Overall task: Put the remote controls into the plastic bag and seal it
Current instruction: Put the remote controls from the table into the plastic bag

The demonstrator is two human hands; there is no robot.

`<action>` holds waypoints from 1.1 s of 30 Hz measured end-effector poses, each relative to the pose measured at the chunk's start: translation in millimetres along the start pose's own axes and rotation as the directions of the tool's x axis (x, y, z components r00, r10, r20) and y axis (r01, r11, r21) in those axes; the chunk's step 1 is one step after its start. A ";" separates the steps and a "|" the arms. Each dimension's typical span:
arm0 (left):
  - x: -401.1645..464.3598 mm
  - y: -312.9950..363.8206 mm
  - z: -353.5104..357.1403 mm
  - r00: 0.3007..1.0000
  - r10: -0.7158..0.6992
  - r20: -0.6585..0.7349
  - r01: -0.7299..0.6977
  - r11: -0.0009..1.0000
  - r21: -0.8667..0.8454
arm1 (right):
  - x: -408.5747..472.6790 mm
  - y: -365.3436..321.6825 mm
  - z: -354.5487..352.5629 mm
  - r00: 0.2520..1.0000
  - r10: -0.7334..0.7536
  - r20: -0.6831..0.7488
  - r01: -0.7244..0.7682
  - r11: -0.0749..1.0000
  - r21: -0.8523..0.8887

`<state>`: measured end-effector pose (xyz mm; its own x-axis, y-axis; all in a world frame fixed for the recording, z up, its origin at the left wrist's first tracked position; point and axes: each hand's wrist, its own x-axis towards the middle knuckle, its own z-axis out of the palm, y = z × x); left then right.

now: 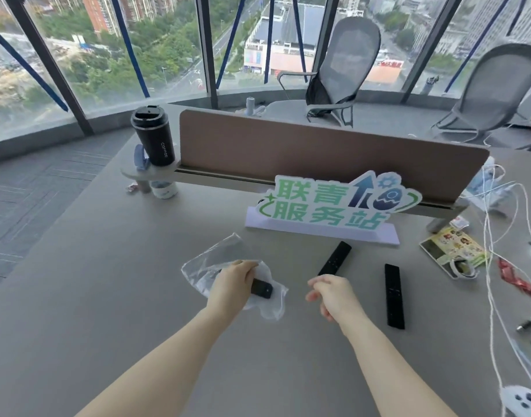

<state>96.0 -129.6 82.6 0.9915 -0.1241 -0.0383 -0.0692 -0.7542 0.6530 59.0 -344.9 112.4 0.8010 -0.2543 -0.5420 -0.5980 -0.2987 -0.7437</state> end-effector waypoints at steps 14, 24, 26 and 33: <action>16.1 74.4 36.7 0.972 -0.216 -0.090 0.213 0.976 -0.041 | 155.0 46.0 -25.2 0.963 0.085 -0.256 -0.172 0.923 -0.343; 6.4 96.6 56.2 0.945 -0.316 -0.080 0.311 0.948 -0.069 | 139.0 56.3 -83.5 0.985 0.052 0.164 -0.036 0.994 -0.098; 8.6 100.6 58.8 0.945 -0.315 -0.094 0.308 0.948 -0.081 | 113.0 55.6 -114.1 0.971 0.013 0.239 -0.032 0.997 0.076; 17.7 114.9 70.4 0.967 -0.244 -0.070 0.237 0.968 -0.087 | 25.8 43.0 -170.2 0.846 0.010 0.534 0.018 0.999 -0.047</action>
<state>97.9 -263.8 103.7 0.9837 0.1089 -0.1431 0.1780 -0.7034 0.6882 49.3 -520.9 133.0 0.6860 0.2730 -0.6745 -0.5843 -0.3458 -0.7342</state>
